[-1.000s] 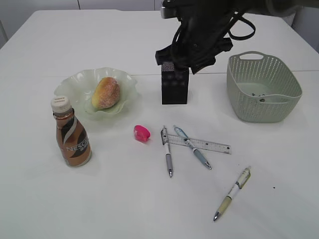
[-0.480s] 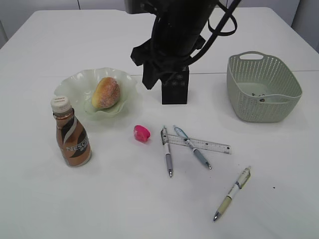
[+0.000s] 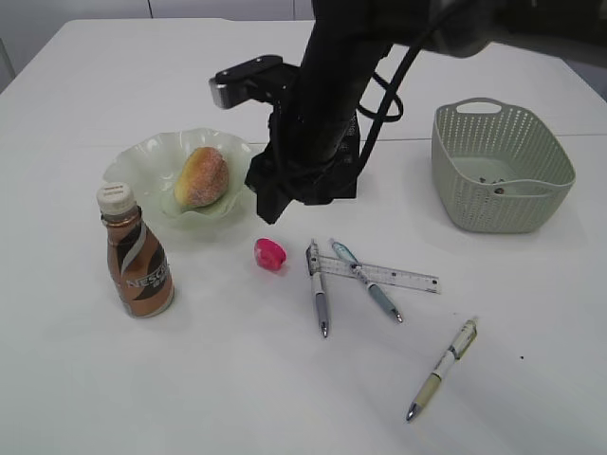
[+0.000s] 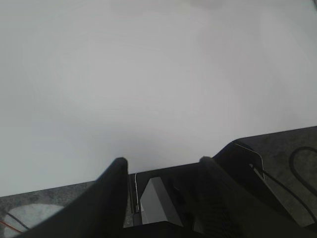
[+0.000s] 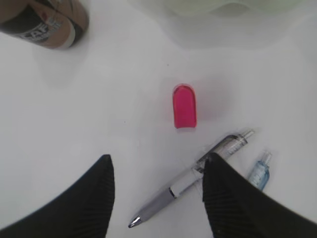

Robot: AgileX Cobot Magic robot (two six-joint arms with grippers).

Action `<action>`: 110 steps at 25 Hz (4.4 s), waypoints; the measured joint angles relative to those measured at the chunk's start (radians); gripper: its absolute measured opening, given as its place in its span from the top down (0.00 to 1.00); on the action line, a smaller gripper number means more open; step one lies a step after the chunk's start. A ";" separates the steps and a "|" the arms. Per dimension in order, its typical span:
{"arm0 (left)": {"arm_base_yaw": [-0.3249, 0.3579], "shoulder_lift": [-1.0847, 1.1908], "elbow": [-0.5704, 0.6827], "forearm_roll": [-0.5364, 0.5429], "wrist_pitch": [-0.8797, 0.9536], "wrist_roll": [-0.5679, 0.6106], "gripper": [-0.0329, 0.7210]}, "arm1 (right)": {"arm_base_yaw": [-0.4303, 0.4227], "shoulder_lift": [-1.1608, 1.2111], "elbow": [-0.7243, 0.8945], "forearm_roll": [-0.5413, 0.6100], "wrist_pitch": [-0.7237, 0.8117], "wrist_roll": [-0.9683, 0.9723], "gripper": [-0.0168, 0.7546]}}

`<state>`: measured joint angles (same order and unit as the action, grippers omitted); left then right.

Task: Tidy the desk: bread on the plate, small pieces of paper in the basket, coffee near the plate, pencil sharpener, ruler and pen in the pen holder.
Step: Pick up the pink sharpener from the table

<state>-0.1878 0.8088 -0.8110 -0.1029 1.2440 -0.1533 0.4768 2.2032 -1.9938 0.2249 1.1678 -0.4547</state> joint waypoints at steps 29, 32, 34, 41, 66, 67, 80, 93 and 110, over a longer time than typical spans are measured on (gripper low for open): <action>0.000 0.000 0.000 0.000 0.000 0.000 0.51 | 0.019 0.144 -0.031 -0.005 -0.211 -0.099 0.39; 0.000 0.000 0.000 0.000 0.000 0.000 0.51 | 0.019 0.162 -0.031 -0.005 -0.211 -0.105 0.39; 0.000 0.000 0.000 0.000 0.000 0.000 0.51 | 0.019 0.167 -0.031 -0.005 -0.212 -0.105 0.39; 0.000 0.000 0.000 0.000 0.000 0.000 0.51 | 0.019 0.171 -0.031 -0.005 -0.213 -0.107 0.39; 0.000 0.000 0.000 0.000 0.000 0.000 0.51 | 0.019 0.203 -0.031 -0.006 -0.220 -0.110 0.39; 0.000 0.000 0.000 0.000 0.000 0.000 0.51 | 0.019 0.208 -0.031 -0.006 -0.220 -0.110 0.39; 0.000 0.000 0.000 0.000 0.000 0.000 0.51 | 0.019 0.232 -0.031 -0.017 -0.220 -0.112 0.39; 0.000 0.000 0.000 0.002 0.000 0.000 0.51 | 0.019 0.243 -0.033 -0.046 -0.220 -0.112 0.52; 0.000 0.000 0.000 0.004 0.000 0.000 0.52 | 0.019 0.235 -0.040 -0.046 -0.148 -0.065 0.72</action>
<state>-0.1878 0.8088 -0.8110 -0.0992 1.2440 -0.1533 0.4954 2.4386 -2.0342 0.1787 1.0196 -0.5201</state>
